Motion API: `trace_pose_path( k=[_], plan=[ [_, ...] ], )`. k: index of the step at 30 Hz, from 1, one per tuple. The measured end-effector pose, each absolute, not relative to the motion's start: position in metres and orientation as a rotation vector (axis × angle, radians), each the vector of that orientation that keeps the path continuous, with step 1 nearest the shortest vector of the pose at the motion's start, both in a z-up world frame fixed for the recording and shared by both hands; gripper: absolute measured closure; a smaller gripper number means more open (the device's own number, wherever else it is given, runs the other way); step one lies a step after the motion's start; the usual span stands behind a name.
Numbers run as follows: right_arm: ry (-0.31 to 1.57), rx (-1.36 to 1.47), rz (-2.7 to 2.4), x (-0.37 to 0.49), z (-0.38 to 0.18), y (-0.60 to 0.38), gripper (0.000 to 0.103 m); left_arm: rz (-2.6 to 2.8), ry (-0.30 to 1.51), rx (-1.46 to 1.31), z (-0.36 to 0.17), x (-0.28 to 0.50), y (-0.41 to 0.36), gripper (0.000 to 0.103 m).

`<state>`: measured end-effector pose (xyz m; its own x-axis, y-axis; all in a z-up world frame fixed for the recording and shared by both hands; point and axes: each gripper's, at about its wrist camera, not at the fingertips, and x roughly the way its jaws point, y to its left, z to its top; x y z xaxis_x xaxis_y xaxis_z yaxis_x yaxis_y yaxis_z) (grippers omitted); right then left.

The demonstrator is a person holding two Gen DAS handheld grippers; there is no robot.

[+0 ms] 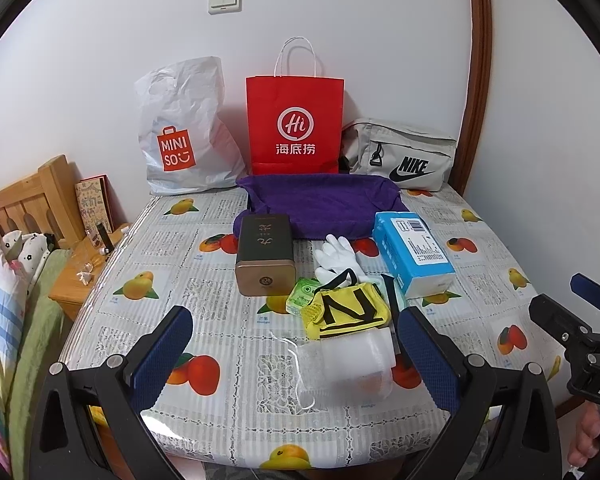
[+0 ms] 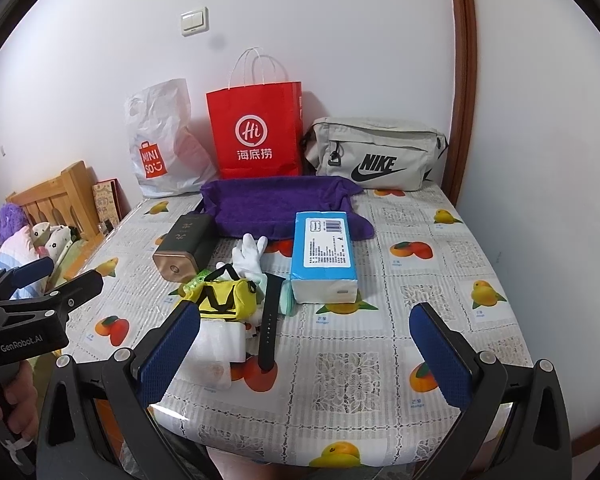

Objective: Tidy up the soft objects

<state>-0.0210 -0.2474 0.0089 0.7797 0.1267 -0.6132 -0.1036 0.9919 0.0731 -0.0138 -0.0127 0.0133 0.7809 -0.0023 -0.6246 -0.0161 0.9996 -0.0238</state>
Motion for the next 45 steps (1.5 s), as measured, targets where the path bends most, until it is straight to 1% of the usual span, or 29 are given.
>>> trace_pose_path(
  k=[45],
  plan=[
    [0.655, 0.051, 0.112, -0.0256, 0.0146, -0.2513, 0.000, 0.009, 0.671, -0.025, 0.0131, -0.0161, -0.0134, 0.000]
  ],
)
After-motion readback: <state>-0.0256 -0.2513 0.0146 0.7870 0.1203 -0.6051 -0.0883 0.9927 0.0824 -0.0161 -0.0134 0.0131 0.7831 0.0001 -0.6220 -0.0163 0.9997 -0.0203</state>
